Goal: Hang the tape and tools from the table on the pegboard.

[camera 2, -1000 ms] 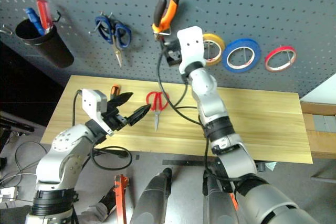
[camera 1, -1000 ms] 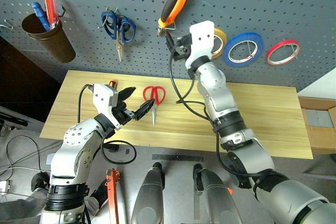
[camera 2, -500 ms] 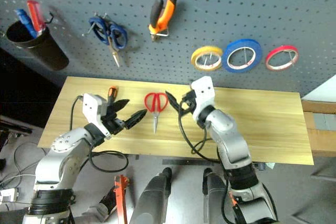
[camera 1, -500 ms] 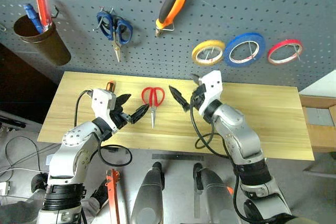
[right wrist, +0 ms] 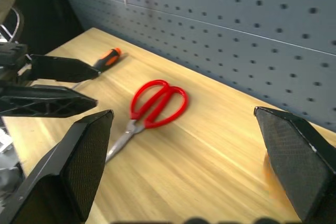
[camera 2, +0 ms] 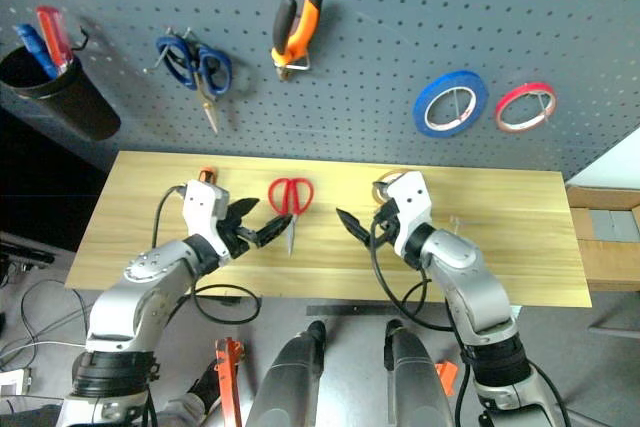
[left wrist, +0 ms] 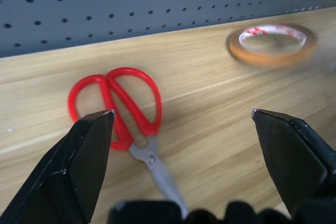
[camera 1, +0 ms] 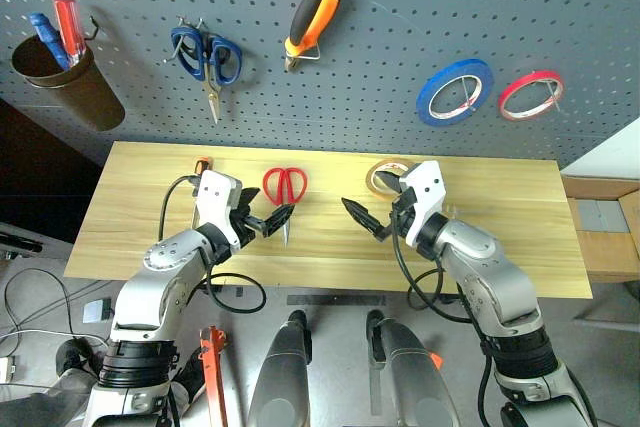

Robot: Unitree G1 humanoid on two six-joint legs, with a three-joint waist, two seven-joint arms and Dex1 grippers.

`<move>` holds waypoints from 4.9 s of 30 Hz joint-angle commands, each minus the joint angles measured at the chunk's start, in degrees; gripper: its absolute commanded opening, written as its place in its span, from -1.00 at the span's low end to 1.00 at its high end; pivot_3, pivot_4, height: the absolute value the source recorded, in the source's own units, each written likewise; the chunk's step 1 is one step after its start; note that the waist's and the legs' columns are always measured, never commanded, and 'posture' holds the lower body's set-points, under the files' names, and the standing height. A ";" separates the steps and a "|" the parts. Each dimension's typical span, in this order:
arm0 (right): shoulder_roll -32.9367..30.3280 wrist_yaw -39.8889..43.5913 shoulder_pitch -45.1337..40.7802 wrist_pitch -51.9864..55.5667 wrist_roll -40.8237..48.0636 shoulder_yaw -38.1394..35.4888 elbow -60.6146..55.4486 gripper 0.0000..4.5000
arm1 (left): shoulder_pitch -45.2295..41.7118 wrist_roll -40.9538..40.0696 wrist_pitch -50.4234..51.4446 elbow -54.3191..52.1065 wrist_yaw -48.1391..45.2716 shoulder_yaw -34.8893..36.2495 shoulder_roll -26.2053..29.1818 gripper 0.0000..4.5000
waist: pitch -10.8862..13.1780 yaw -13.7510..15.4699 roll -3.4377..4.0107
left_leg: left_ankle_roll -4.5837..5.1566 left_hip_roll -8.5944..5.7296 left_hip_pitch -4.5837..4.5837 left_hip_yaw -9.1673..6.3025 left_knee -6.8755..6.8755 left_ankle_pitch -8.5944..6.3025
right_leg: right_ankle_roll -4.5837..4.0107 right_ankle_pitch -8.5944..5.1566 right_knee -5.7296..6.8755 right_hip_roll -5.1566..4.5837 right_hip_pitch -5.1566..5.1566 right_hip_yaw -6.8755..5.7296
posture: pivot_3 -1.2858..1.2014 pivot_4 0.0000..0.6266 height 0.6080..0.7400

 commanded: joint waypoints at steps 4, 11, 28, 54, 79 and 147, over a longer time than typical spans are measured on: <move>-1.61 1.70 1.30 -0.89 1.11 -0.54 -2.23 0.99 | 0.61 1.60 3.72 -1.82 1.76 -0.51 0.73 1.00 | 0.00 0.01 -0.01 | 0.00 0.00 0.00 0.01 0.00 0.00 | 0.00 0.00 0.00 0.02 0.00 0.01 | 0.15 0.31 1.00; -3.68 4.42 1.97 0.55 2.84 -0.01 -2.96 0.99 | 0.13 4.23 5.49 -0.30 7.02 -0.32 -1.77 1.00 | 0.01 0.06 -0.02 | 0.00 0.00 0.00 0.01 0.01 0.00 | 0.01 0.00 0.00 0.00 0.00 0.03 | 0.15 0.32 1.00; -9.28 8.09 5.26 1.47 3.47 0.93 -3.87 0.99 | -8.00 14.39 20.05 -0.48 25.82 -5.52 -14.11 1.00 | 0.31 0.15 -0.53 | 0.00 -0.10 0.00 -0.01 0.20 0.00 | 0.09 0.06 0.10 0.01 0.06 0.04 | 0.14 0.37 1.00; -9.49 5.97 7.92 4.24 3.97 0.22 -7.57 1.00 | -18.66 21.15 18.53 23.63 37.53 -2.19 -25.02 0.84 | 0.46 0.09 -0.80 | 0.01 -0.12 0.00 -0.03 0.84 -0.01 | 0.48 0.30 0.13 -0.04 0.32 0.07 | 0.11 0.38 1.00; -9.74 6.00 7.84 4.17 3.85 0.07 -6.84 1.00 | -6.94 22.55 8.05 4.34 29.36 -6.56 -15.69 -0.89 | 0.49 -0.03 -0.76 | 0.00 0.00 -0.05 -0.01 0.79 -0.02 | 0.52 0.33 0.05 -0.05 0.26 0.12 | 0.13 0.37 1.00; -6.67 2.77 -13.31 5.17 21.60 -8.45 -13.04 1.00 | -2.36 30.20 -36.81 -0.02 27.55 4.98 -8.24 -0.89 | 0.83 1.75 -0.59 | -0.04 -0.07 -0.15 0.08 0.56 -0.05 | 0.48 0.23 0.02 -0.55 0.13 -0.02 | 0.15 0.25 1.00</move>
